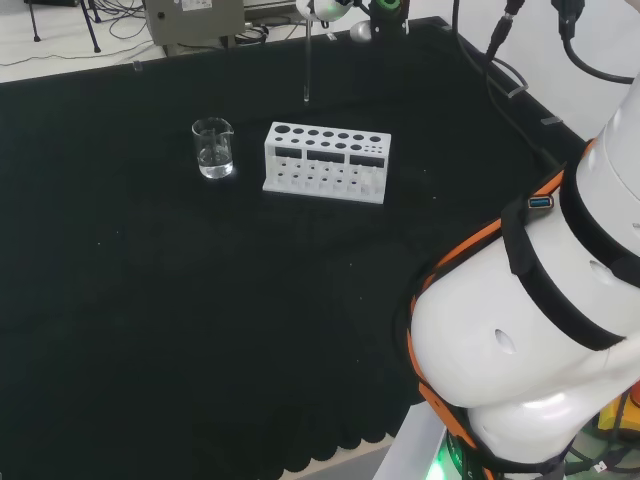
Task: Stir in the beaker to the left of the white test tube rack with the glass rod.
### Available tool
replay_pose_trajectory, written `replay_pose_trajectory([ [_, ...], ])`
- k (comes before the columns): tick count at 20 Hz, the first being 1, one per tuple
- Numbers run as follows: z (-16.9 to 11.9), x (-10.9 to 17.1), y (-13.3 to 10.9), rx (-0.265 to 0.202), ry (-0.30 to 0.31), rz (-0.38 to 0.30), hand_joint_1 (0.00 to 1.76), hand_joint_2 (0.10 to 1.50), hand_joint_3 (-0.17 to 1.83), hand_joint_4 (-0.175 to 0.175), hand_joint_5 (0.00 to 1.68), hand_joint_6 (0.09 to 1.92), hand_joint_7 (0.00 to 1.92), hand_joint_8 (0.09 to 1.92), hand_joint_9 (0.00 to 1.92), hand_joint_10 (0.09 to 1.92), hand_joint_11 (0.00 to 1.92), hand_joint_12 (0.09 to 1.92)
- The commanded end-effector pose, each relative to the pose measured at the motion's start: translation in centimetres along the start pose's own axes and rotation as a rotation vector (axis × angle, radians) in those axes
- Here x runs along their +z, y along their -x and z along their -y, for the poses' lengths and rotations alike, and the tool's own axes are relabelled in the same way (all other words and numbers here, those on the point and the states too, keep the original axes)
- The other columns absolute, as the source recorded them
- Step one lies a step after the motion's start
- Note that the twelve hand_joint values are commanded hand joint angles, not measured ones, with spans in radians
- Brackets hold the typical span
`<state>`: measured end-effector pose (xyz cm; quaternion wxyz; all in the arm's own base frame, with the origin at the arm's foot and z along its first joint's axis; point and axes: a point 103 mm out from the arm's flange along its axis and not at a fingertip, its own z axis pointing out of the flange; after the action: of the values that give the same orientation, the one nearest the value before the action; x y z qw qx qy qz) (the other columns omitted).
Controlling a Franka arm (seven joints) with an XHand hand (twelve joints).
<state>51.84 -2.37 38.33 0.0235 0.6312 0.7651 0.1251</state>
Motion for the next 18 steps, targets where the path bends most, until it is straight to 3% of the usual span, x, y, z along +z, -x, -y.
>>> replay_pose_trajectory([
  [1, 0.1, 0.2, -0.3, -0.004, -0.018, 0.003, 1.31, 0.65, 0.77, -0.175, 1.17, 0.62, 1.21, 1.12, 1.71, 0.86, 1.72, 0.8],
  [8, -1.1, 0.4, -1.5, -0.022, -0.017, -0.006, 1.31, 0.65, 0.77, -0.175, 1.17, 0.62, 1.21, 1.12, 1.72, 0.85, 1.72, 0.81],
  [18, -5.0, 1.1, -5.5, -0.117, -0.036, -0.042, 1.31, 0.65, 0.77, -0.175, 1.18, 0.61, 1.21, 1.12, 1.72, 0.85, 1.72, 0.81],
])
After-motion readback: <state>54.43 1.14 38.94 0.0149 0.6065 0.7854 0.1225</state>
